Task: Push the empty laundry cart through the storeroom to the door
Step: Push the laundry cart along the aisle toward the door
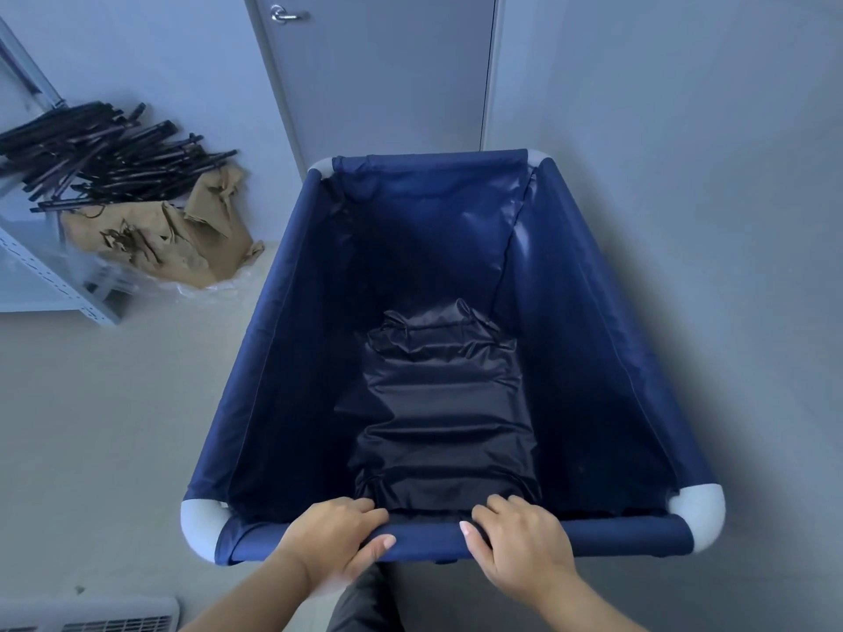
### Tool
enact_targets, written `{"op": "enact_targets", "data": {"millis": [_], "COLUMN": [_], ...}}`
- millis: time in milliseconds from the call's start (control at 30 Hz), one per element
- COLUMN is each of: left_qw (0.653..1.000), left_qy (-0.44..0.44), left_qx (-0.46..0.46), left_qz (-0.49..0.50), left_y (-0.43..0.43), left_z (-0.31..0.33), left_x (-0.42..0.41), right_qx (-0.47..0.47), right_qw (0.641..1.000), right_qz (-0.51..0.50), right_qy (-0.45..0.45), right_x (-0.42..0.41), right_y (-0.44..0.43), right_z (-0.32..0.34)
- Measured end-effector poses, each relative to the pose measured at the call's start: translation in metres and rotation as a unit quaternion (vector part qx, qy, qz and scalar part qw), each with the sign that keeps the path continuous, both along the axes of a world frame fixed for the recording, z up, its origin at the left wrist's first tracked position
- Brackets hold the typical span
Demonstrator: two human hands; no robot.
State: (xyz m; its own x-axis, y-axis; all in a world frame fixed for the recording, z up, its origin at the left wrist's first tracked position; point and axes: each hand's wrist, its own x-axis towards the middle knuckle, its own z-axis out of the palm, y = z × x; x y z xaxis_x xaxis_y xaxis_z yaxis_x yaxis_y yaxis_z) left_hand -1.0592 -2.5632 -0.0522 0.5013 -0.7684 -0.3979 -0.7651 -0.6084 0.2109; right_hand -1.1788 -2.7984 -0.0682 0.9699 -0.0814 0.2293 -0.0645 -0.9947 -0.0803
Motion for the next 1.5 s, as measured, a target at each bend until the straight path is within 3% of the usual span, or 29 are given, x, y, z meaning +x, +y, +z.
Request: {"op": "enact_targets", "data": {"millis": [567, 1000, 1267, 1500], "left_qw": [1.000, 0.999, 0.992, 0.984], "left_qy": [-0.013, -0.010, 0.015, -0.060], "left_qx": [0.011, 0.017, -0.061, -0.123], "left_qz": [0.005, 0.037, 0.114, 0.116], "left_y": [-0.003, -0.004, -0.005, 0.003], "left_z": [0.005, 0.007, 0.017, 0.035], "left_x": [0.005, 0.002, -0.008, -0.023], "right_qx": [0.000, 0.008, 0.094, 0.135], "right_qw": [1.000, 0.998, 0.987, 0.986], "right_qz": [0.003, 0.005, 0.017, -0.001], "right_qy": [0.000, 0.054, 0.133, 0.095], "right_x": [0.006, 0.004, 0.003, -0.005], "right_y": [0.001, 0.001, 0.001, 0.004], "right_z": [-0.002, 0.008, 0.018, 0.038]}}
